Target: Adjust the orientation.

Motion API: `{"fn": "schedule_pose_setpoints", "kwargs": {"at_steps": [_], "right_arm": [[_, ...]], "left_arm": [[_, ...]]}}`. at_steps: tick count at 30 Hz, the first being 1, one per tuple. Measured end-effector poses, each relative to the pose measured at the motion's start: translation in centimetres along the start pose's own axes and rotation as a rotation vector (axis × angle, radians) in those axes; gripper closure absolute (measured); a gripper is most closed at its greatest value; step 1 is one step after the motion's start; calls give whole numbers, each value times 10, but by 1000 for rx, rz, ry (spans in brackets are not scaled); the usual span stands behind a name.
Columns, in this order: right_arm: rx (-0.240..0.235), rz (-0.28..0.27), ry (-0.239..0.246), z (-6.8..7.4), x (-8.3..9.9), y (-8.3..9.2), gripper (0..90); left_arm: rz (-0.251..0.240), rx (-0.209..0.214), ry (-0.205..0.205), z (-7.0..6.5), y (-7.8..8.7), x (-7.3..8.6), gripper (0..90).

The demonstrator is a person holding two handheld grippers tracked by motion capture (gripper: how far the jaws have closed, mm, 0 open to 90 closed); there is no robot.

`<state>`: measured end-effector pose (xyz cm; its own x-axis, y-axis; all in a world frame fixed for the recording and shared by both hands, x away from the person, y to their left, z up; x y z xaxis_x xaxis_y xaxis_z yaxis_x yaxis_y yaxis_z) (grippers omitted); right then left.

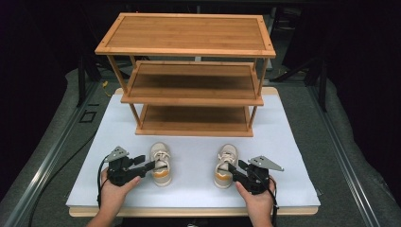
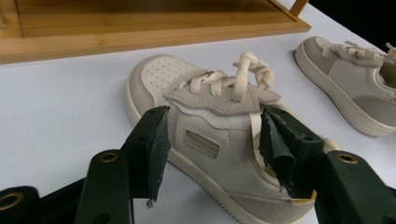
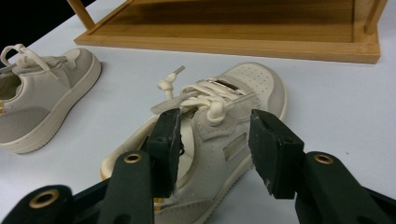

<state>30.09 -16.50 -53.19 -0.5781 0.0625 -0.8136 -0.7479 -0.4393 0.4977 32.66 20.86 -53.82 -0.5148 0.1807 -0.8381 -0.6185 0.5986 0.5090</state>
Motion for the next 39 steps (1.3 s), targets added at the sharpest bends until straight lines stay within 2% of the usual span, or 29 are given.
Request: {"fn": "schedule_pose_setpoints", "kwargs": {"at_steps": [5, 10, 11, 21, 28, 31, 39], "right_arm": [[0, 37, -1, 1, 3, -6, 531], [6, 52, -6, 0, 5, -10, 529], [8, 76, -8, 0, 6, -11, 524], [6, 82, -30, -2, 7, -15, 520], [20, 76, -33, -3, 7, -16, 539], [9, 72, -25, -2, 6, -17, 580], [3, 74, -6, 1, 5, -17, 612]], "left_arm": [[23, -6, -1, -2, -5, 3, 416], [40, 7, 2, -3, -9, 5, 415], [40, 9, 6, -3, -11, 5, 415], [46, 21, 35, -3, -14, 6, 435], [52, 12, 30, -4, -14, 6, 458], [53, 7, 30, -5, -15, 6, 473], [51, 41, 9, -9, -20, 4, 539]]}}
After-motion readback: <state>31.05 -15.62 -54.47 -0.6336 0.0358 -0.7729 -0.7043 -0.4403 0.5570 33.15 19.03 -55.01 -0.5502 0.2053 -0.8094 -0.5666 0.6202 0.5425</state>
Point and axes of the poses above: each handheld gripper's, and its own axes: y roughly backward along the jaws, x roughly out of its underside, z roughly to its left, the point moved 4 cm from there along -y, roughly forward along the jaws, and after that the axes turned 5 degrees about -y, right-handed, at the moved point
